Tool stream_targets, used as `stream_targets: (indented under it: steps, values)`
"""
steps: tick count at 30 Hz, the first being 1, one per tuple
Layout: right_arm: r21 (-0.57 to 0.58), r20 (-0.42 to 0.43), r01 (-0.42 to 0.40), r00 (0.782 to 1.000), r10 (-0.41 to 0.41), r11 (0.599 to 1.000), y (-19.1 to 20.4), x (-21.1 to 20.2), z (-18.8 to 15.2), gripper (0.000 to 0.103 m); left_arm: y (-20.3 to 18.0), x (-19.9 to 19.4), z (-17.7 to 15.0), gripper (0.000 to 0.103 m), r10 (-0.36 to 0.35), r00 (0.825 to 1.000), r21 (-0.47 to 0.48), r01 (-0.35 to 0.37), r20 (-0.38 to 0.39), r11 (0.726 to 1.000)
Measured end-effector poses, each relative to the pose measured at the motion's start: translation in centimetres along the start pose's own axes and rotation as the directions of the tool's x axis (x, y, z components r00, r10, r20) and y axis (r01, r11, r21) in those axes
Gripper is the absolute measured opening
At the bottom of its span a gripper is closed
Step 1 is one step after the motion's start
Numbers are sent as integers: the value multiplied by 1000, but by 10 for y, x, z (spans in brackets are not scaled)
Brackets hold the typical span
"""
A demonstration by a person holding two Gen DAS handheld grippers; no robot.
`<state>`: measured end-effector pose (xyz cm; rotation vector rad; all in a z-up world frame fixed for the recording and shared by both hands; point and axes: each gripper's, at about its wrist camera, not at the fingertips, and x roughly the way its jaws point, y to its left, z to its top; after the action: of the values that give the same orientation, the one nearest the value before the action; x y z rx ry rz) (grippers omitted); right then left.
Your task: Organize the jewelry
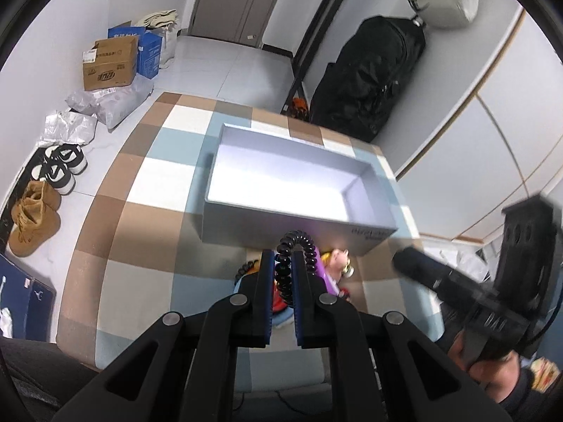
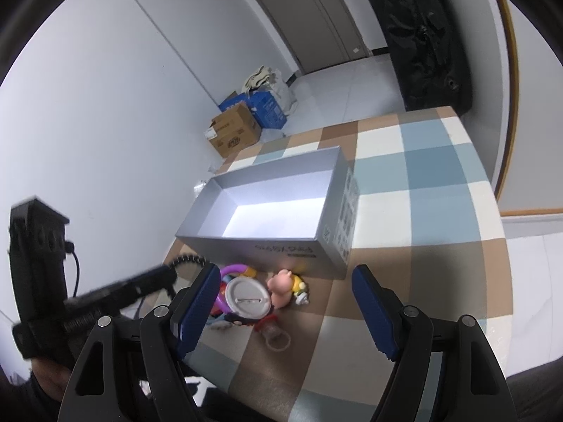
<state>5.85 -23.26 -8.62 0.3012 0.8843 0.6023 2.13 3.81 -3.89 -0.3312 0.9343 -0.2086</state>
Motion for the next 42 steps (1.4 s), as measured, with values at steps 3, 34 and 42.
stream_targets:
  steps: [3, 34, 42]
  values:
    - [-26, -21, -4, 1000, 3, 1000, 4, 4, -4, 74, 2, -1, 4, 5, -17, 1000, -17, 17, 11, 1000]
    - [-46, -144, 47, 988, -53, 998, 9, 53, -8, 37, 13, -5, 15, 5, -90, 996, -71, 90, 10, 993]
    - [-175, -130, 126, 980, -150, 977, 26, 65, -7, 30, 15, -1, 17, 5, -89, 996, -85, 89, -4, 992]
